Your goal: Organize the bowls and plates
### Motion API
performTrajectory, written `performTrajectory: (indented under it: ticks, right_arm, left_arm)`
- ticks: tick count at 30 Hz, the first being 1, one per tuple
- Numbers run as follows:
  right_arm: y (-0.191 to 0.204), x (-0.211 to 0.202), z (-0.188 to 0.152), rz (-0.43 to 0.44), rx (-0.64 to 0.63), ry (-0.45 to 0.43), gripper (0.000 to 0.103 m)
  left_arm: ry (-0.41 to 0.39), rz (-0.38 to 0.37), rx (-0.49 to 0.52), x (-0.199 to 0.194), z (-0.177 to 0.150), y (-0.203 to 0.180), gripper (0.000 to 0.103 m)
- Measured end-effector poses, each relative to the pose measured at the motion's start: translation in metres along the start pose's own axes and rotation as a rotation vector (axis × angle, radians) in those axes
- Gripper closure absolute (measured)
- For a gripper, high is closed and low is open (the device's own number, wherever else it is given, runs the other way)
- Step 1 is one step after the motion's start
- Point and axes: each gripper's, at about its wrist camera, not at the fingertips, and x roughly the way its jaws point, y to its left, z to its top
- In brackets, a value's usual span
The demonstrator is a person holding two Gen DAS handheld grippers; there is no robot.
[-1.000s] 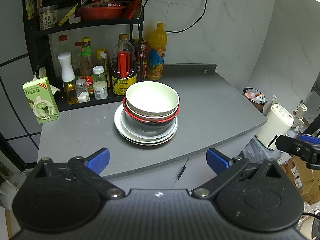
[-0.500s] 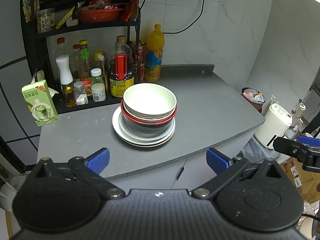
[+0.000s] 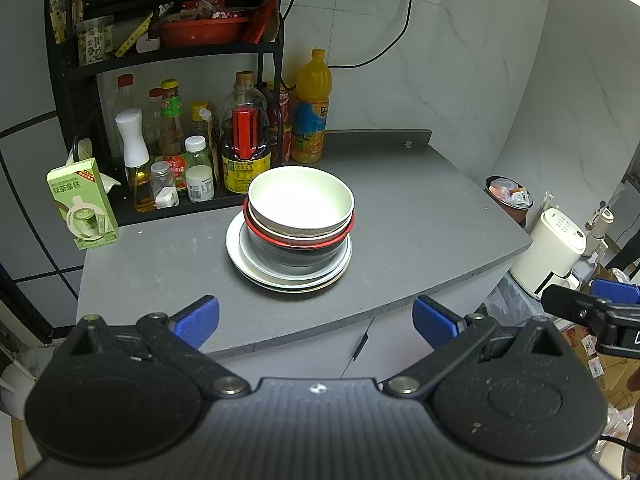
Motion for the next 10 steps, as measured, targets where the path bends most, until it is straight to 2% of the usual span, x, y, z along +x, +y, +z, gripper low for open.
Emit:
performTrajectory:
  ticks: [10]
  right_arm:
    - [-0.0022,0.0024,-0.0002,-0.012,0.008,0.001,0.0]
  left_arm:
    - [0.001,-0.002,0.012,0.0016,0.0017,-0.0038,0.001]
